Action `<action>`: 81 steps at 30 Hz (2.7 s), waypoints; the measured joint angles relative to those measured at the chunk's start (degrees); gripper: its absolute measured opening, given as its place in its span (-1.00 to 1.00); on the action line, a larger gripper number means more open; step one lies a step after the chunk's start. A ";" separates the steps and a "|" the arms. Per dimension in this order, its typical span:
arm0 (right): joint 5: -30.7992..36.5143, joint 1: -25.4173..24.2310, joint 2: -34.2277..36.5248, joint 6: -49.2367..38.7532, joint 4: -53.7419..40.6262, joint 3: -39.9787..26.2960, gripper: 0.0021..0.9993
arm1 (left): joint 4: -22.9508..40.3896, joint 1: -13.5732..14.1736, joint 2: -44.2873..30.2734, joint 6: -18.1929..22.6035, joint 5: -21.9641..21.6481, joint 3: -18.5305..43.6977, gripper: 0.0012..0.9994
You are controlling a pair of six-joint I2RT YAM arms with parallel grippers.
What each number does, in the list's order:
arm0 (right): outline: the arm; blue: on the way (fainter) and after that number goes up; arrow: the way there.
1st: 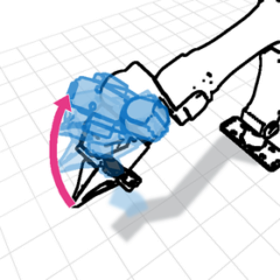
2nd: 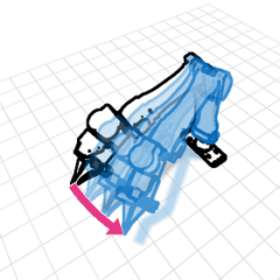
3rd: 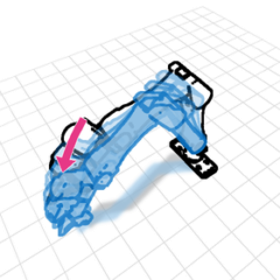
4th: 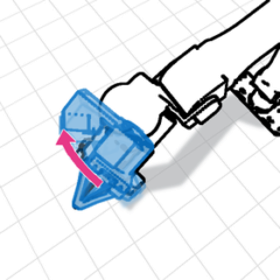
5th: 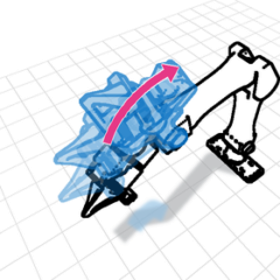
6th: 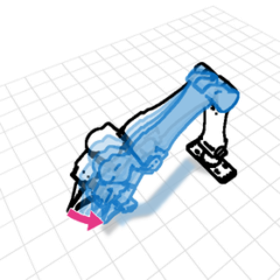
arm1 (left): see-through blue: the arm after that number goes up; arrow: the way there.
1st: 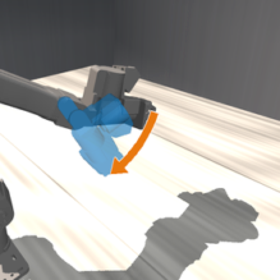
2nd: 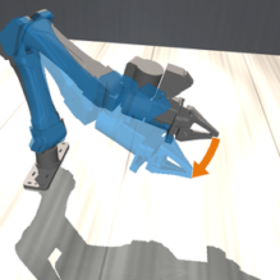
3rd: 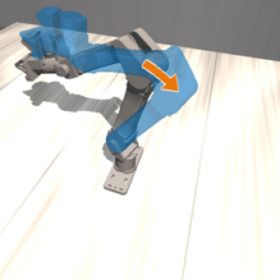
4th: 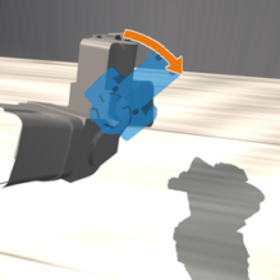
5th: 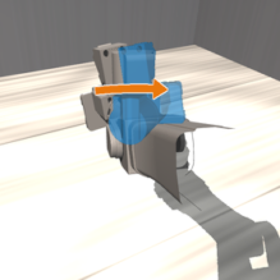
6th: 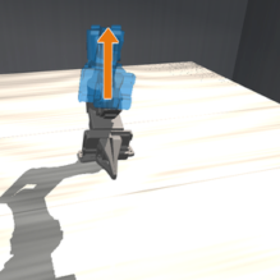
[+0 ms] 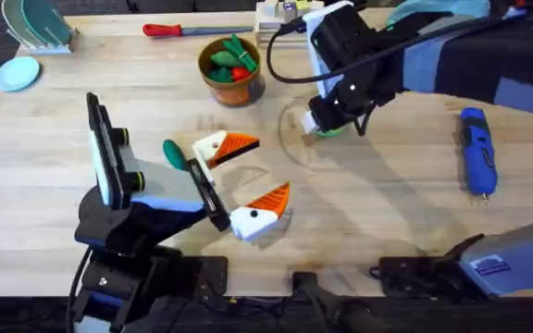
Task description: Pick up the gripper from the table and insert it into the empty holder that is missing its gripper. Then pick up a screw, insert it into the mounting hole, and use the screwdriver to tighten it. Finally, clean up the table by picking up the vegetable and placing it into the bucket.
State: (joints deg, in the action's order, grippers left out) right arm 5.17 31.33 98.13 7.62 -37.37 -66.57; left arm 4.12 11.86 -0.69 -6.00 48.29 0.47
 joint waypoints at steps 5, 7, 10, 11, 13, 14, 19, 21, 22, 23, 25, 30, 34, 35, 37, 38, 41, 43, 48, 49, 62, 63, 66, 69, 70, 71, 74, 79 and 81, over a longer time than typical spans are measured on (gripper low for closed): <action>0.11 0.00 0.90 -0.01 0.14 0.00 -0.32 | 0.00 0.00 0.00 -0.01 0.01 0.00 0.98; 0.22 0.00 0.90 -0.02 0.20 0.00 -0.41 | 0.00 0.00 0.00 0.00 0.00 0.00 0.98; 0.63 0.00 0.90 -0.09 0.24 0.00 -0.56 | -0.02 0.00 0.00 0.00 0.02 0.00 0.98; 0.63 0.00 0.90 -0.14 0.32 0.00 -0.64 | 0.00 0.00 0.01 0.00 0.02 0.00 0.98; 0.61 0.00 0.90 -0.15 0.48 0.00 -0.76 | 0.00 0.00 0.00 0.00 0.02 0.00 0.98; 0.63 0.00 0.90 -0.15 0.53 0.00 -0.83 | 0.00 0.00 0.02 0.00 0.02 0.00 0.98; 0.83 0.00 0.90 -0.17 0.57 0.00 -0.99 | -0.02 0.00 0.00 0.00 0.02 0.00 0.98; 0.82 0.00 0.90 -0.17 0.52 -0.03 -0.99 | -0.02 0.00 0.00 -0.02 0.02 0.00 0.98; 0.82 0.00 0.90 -0.17 0.32 -0.16 -0.99 | -0.01 0.00 0.00 0.00 0.02 0.00 0.98; 0.83 0.00 0.90 -0.17 -0.11 -0.40 -0.99 | 0.00 0.00 0.00 0.00 0.02 0.00 0.98; 0.81 0.00 0.90 -0.17 -0.89 -1.46 -0.99 | -0.01 0.00 0.00 -0.01 0.02 0.00 0.98; 0.83 0.00 0.90 -0.17 -2.88 -7.02 -0.99 | 0.00 0.00 0.00 0.00 0.02 0.00 0.98; 0.83 0.04 0.90 -0.17 -6.04 -12.36 -0.99 | -0.02 0.00 0.00 0.00 0.02 0.00 0.98; 0.83 0.08 0.90 -0.17 -7.10 -13.82 -0.99 | 0.00 0.00 0.01 0.00 0.02 0.00 0.98; 0.83 0.37 0.90 -0.17 -9.40 -16.65 -0.99 | -0.02 0.00 0.00 0.00 0.02 0.00 0.99; 0.86 0.66 0.87 -0.17 -10.48 -18.17 -0.99 | -0.02 0.00 0.00 -0.02 0.02 0.00 0.98; 0.90 2.20 0.87 -0.17 -12.52 -22.11 -0.99 | 0.00 0.00 0.00 0.00 0.02 0.00 0.98; 0.90 3.78 0.87 -0.17 -13.70 -24.39 -0.99 | -0.01 0.00 0.00 0.00 0.02 0.00 0.98; 0.94 8.61 0.87 -0.22 -17.82 -29.03 -0.99 | -0.01 0.00 0.00 -0.01 0.02 0.00 0.98; 0.96 9.87 0.87 -0.42 -19.34 -30.07 -0.99 | 0.00 0.00 0.00 -0.02 0.02 0.00 0.98; 0.81 22.54 0.87 -0.88 -26.51 -35.19 -0.99 | 0.00 0.00 0.00 -0.02 0.02 0.00 0.98; 0.81 23.40 0.87 -0.93 -26.48 -35.21 -0.99 | 0.00 0.00 0.00 -0.01 0.02 0.00 0.98; 0.79 25.59 0.87 -1.25 -26.20 -35.23 -0.99 | 0.00 0.00 0.01 0.00 0.02 0.00 0.98; 0.75 26.69 0.87 -1.28 -25.64 -35.30 -0.99 | -0.01 0.00 0.01 -0.01 0.01 0.00 0.99; 0.61 26.85 0.87 -1.29 -25.64 -35.42 -0.99 | -0.02 0.00 0.00 0.00 0.00 0.00 0.98; 0.28 27.00 0.87 -1.27 -25.64 -35.61 -0.99 | -0.02 0.00 0.00 0.00 -0.02 0.00 0.98; -0.98 27.15 0.87 -1.29 -25.48 -36.61 -0.99 | 0.00 0.00 0.00 0.04 -0.11 0.00 0.98; -3.11 27.15 0.87 -1.28 -24.40 -38.38 -0.99 | -0.02 0.00 0.00 1.52 -0.31 0.00 0.98; -3.96 27.17 0.87 -1.27 -24.00 -38.60 -0.99 | -0.02 0.00 0.00 1.80 -0.31 0.00 0.98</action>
State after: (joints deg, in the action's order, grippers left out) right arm 1.21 58.50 99.00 6.35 -61.36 -105.16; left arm 4.10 11.86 -0.69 -4.20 47.99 0.47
